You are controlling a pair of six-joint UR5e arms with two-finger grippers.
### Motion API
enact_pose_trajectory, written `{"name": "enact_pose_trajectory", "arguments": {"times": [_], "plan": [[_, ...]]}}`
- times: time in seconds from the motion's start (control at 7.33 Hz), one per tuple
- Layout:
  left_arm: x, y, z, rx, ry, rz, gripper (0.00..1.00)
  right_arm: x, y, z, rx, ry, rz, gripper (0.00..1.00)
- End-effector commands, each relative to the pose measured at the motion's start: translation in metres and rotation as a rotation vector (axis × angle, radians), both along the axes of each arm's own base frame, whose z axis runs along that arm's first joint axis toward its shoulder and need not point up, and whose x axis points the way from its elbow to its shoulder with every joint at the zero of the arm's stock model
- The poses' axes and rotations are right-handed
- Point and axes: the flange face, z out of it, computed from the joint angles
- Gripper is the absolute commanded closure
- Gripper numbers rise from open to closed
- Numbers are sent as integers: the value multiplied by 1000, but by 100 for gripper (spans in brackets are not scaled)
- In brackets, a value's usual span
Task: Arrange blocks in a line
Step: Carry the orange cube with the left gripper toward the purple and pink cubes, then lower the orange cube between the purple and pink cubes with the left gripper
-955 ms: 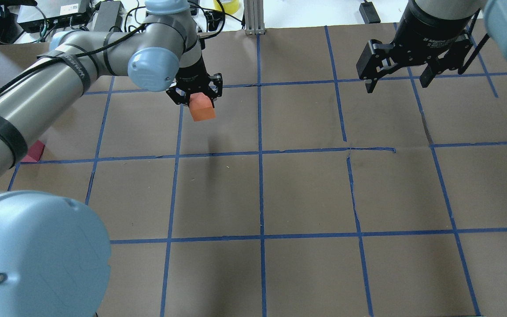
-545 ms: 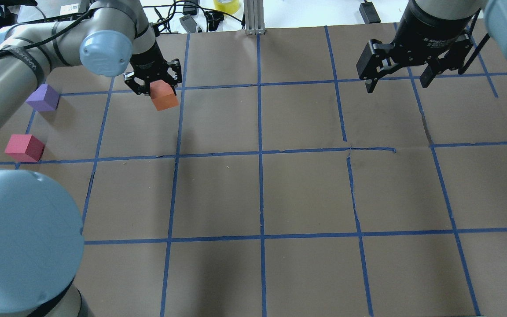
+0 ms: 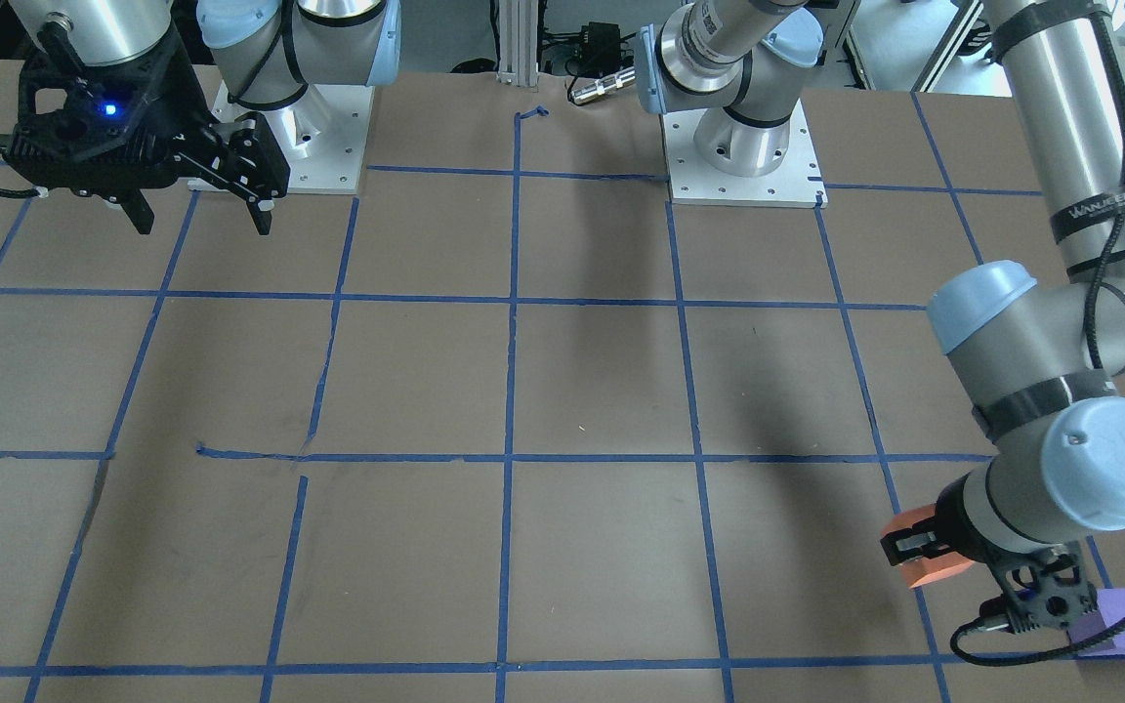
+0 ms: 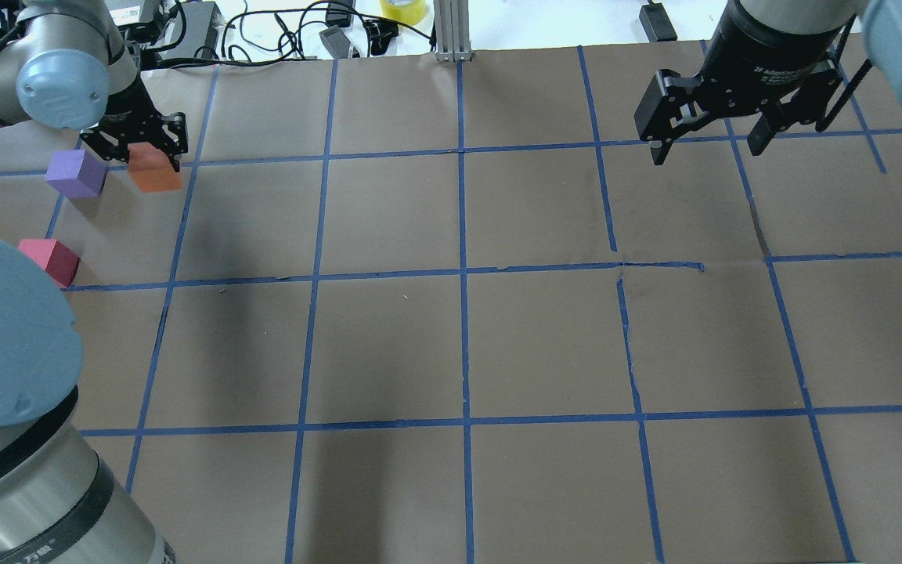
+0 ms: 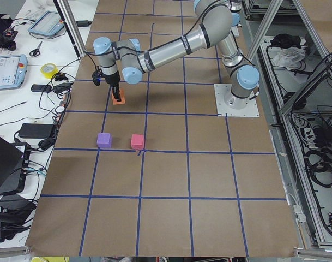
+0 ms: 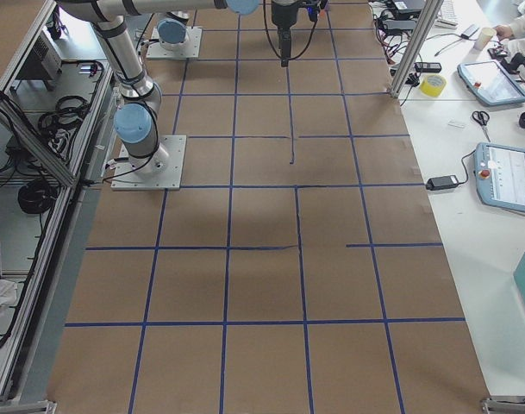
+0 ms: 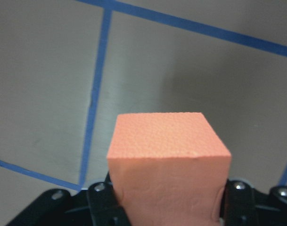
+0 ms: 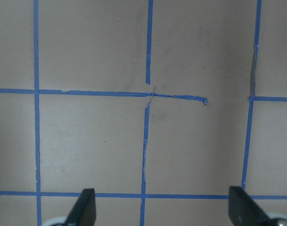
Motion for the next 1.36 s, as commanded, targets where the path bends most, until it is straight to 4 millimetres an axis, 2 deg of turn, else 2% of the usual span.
{"name": "enact_pose_trajectory", "arguments": {"times": [0.0,0.27,0.55,0.68,0.82,0.95,1.09,1.23], "plan": [[47,-5,-5,-8,17,-140,100,-1,0,0,3,1,-3,0],[81,-6,-4,-59,12,-260,100,-1,0,-1,5,0,-3,0],[129,4,-28,-40,54,-227,100,0,1,-1,5,0,-2,0],[143,14,-40,-15,74,-296,100,0,1,-1,5,0,-2,0],[148,20,-39,-10,77,-330,100,0,1,-1,5,0,-2,0],[163,28,-39,0,82,-307,100,-1,0,-1,5,0,-3,0],[192,40,-33,-5,85,-266,100,0,1,-1,5,0,-2,0],[203,46,-34,-13,121,-249,100,0,1,-1,5,0,-2,0]]}}
